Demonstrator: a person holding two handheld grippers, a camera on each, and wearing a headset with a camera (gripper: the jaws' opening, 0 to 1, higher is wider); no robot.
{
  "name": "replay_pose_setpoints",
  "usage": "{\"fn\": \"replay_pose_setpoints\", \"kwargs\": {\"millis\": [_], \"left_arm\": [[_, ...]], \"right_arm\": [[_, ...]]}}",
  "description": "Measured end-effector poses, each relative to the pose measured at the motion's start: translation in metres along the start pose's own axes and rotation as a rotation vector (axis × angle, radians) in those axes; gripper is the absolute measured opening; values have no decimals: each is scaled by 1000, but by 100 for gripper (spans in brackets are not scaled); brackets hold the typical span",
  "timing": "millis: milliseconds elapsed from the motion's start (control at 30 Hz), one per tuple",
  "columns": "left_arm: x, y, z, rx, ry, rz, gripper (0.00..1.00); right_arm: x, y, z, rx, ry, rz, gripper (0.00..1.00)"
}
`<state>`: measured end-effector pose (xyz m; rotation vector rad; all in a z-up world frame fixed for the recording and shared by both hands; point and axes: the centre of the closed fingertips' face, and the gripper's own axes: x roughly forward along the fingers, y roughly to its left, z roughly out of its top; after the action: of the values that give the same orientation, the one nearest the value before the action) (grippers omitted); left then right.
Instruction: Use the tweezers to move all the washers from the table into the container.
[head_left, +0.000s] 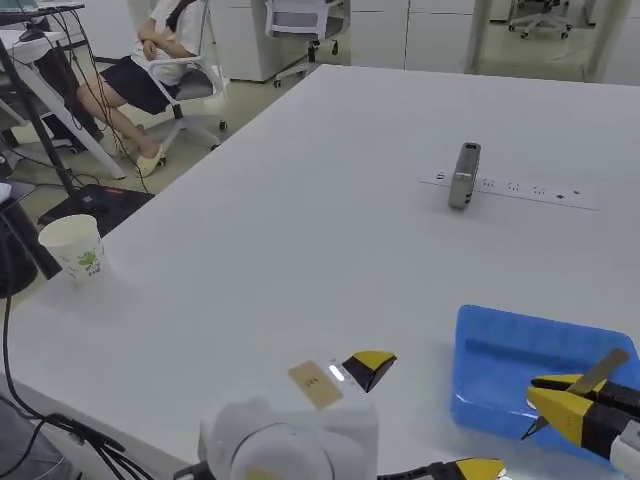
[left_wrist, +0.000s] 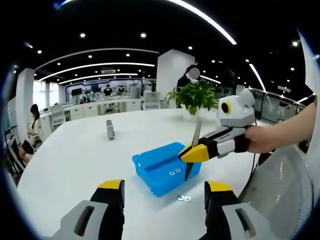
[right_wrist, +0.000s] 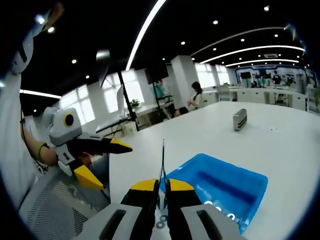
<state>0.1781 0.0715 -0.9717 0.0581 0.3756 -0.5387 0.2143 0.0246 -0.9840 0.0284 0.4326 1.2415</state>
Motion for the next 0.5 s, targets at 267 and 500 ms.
{"fn": "replay_pose_setpoints", "kwargs": {"millis": [267, 500], "left_arm": [[0, 0, -1, 1, 4, -1, 64], [0, 0, -1, 3, 6, 0, 64]], "right_arm": [[8, 6, -18, 22, 45, 32, 3], [12, 9, -36, 16, 105, 46, 3]]}}
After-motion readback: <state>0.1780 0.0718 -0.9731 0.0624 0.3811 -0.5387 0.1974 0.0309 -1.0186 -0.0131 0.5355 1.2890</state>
